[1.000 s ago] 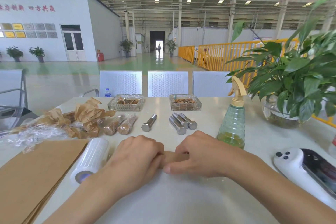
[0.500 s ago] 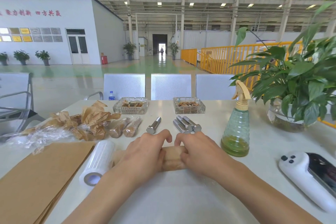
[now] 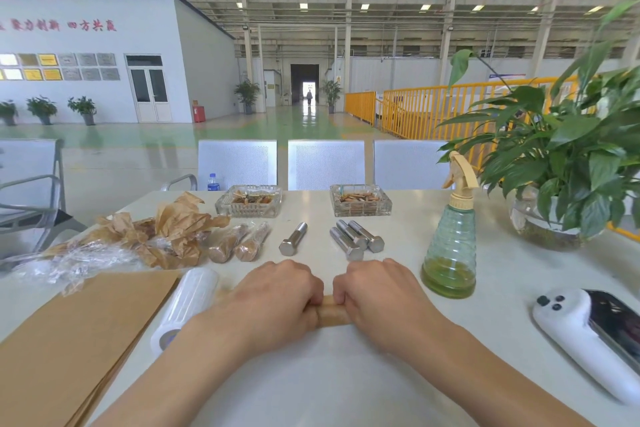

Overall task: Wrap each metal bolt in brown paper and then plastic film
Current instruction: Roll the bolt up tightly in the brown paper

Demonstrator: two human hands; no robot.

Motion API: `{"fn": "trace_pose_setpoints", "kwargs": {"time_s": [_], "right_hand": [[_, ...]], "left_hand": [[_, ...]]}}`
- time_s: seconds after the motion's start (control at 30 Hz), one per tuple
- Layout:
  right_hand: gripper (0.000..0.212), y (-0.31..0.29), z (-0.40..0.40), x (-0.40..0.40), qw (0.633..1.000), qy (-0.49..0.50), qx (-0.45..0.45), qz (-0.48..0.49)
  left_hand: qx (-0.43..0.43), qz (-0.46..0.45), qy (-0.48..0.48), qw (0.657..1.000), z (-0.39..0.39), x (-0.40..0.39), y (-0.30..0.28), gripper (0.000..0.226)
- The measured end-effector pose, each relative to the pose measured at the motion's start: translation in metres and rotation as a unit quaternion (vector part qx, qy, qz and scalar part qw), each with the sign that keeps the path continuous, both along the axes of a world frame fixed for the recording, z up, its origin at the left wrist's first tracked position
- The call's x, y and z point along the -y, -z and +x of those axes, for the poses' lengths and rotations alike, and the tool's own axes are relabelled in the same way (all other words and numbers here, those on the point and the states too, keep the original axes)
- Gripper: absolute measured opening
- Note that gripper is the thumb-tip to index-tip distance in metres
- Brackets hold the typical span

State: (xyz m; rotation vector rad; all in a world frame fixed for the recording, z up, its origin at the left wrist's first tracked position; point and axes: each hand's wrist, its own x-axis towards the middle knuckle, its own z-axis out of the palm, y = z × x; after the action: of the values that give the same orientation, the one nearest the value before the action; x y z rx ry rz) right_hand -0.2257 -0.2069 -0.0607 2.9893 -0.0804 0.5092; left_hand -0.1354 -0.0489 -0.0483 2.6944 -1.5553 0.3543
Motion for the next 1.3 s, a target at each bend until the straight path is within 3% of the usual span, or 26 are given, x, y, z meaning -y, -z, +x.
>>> {"fn": "trace_pose_setpoints", "kwargs": {"time_s": [0.27, 0.47, 0.57, 0.77, 0.87, 0.93, 1.0, 1.07, 1.13, 1.2, 1.3], "right_hand": [[0.031, 0.009, -0.014, 0.007, 0.999, -0.034, -0.017, 0.028], [0.025, -0.002, -0.012, 0.011, 0.998, -0.047, -0.041, -0.015], [0.029, -0.007, -0.014, 0.013, 0.997, -0.068, 0.017, -0.044], [0.023, -0.028, -0.010, 0.034, 0.990, -0.104, 0.085, -0.039], [0.021, -0.024, -0.005, 0.040, 0.991, -0.090, 0.098, -0.013], [0.023, -0.014, -0.002, 0.038, 0.983, -0.046, 0.170, 0.053], [0.018, -0.005, -0.002, 0.033, 0.937, 0.044, 0.295, 0.181], [0.015, 0.000, 0.002, 0.030, 0.869, 0.125, 0.326, 0.352], [0.028, 0.002, 0.009, 0.026, 0.787, 0.136, 0.198, 0.568], [0.038, 0.002, 0.013, 0.015, 0.680, 0.102, 0.076, 0.722], [0.046, 0.001, 0.020, 0.009, 0.623, 0.042, 0.040, 0.780]], "left_hand": [[-0.060, 0.011, 0.021, 0.998, 0.002, -0.001, 0.002, 0.022], [0.021, 0.040, 0.025, 0.999, -0.004, 0.000, 0.003, 0.020], [0.046, 0.019, 0.035, 0.998, -0.006, -0.005, 0.002, 0.017], [-0.044, -0.055, 0.073, 0.995, -0.001, -0.006, -0.015, 0.003], [-0.039, -0.068, 0.068, 0.995, 0.007, 0.000, -0.010, 0.007], [-0.043, -0.085, 0.047, 0.994, 0.011, 0.004, -0.002, 0.004], [-0.041, -0.104, 0.017, 0.994, 0.015, 0.008, 0.005, 0.005], [-0.036, -0.126, -0.006, 0.991, 0.017, 0.008, 0.008, 0.007], [-0.035, -0.149, -0.010, 0.988, 0.016, 0.007, 0.009, 0.005], [-0.039, -0.167, -0.005, 0.985, 0.013, 0.006, 0.011, 0.004], [-0.045, -0.159, 0.002, 0.986, 0.007, 0.005, 0.016, 0.006]]}}
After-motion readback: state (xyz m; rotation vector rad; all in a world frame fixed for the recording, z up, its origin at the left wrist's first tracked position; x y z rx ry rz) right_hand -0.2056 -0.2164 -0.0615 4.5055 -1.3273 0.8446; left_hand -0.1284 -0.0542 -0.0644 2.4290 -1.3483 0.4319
